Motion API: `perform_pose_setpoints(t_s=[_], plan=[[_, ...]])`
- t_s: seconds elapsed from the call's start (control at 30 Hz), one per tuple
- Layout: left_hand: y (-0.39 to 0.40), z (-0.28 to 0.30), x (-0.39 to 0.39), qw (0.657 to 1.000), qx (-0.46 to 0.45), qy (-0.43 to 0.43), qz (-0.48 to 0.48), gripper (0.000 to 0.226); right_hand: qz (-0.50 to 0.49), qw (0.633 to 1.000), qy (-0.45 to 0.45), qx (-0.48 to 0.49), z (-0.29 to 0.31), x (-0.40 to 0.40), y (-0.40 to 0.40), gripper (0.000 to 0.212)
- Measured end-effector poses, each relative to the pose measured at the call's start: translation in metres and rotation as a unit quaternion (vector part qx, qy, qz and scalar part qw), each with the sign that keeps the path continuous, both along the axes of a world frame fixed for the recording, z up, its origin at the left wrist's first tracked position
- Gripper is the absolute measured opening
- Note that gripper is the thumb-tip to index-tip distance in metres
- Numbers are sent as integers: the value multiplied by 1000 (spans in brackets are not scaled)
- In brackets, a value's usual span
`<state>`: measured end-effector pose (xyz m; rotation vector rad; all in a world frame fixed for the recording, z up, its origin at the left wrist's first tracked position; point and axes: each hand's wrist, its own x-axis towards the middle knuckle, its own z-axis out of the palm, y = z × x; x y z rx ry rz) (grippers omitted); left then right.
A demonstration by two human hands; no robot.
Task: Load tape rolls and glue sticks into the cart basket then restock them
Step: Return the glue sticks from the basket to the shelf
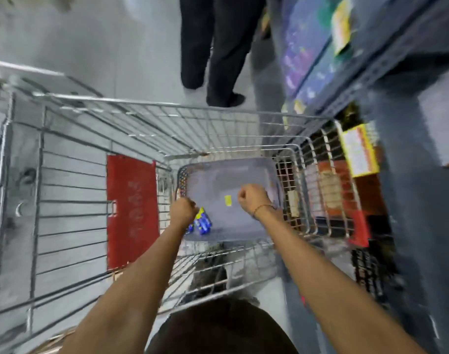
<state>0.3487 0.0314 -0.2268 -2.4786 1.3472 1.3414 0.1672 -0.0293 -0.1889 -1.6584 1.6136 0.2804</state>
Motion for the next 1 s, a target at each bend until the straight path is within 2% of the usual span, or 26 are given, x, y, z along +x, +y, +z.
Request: perform_pose_setpoints(t_s=[0.03, 0.1, 0.17, 0.3, 0.43, 0.53, 0.7, 0.83, 0.93, 1.0], plan=[[8, -19, 3, 999, 30, -7, 7, 24, 40, 998, 27, 33, -25, 15, 0, 20], [20, -46, 2, 997, 53, 3, 63, 21, 105, 987, 65, 101, -64, 33, 11, 34], [26, -78, 3, 994, 64, -5, 83, 18, 136, 977, 79, 146, -105, 55, 20, 38], [33, -112, -6, 991, 94, -12, 91, 21, 132, 979, 72, 140, -142, 83, 34, 32], [31, -126, -16, 987, 78, -20, 138, 27, 155, 980, 89, 92, -157, 90, 32, 32], [28, -129, -19, 991, 83, -50, 94, 31, 147, 983, 83, 73, -162, 94, 24, 32], [11, -122, -23, 990, 84, -12, 109, 34, 64, 991, 91, 76, -156, 82, 6, 34], [-13, -94, -13, 986, 12, 61, 152, 22, -20, 992, 53, 109, -129, 58, -11, 36], [-35, -56, -12, 980, -48, 134, 141, 10, -147, 983, -46, 98, -88, 31, -24, 22], [-52, -27, -15, 966, -86, 201, 140, 8, -272, 949, -147, 57, -57, 13, -29, 8]])
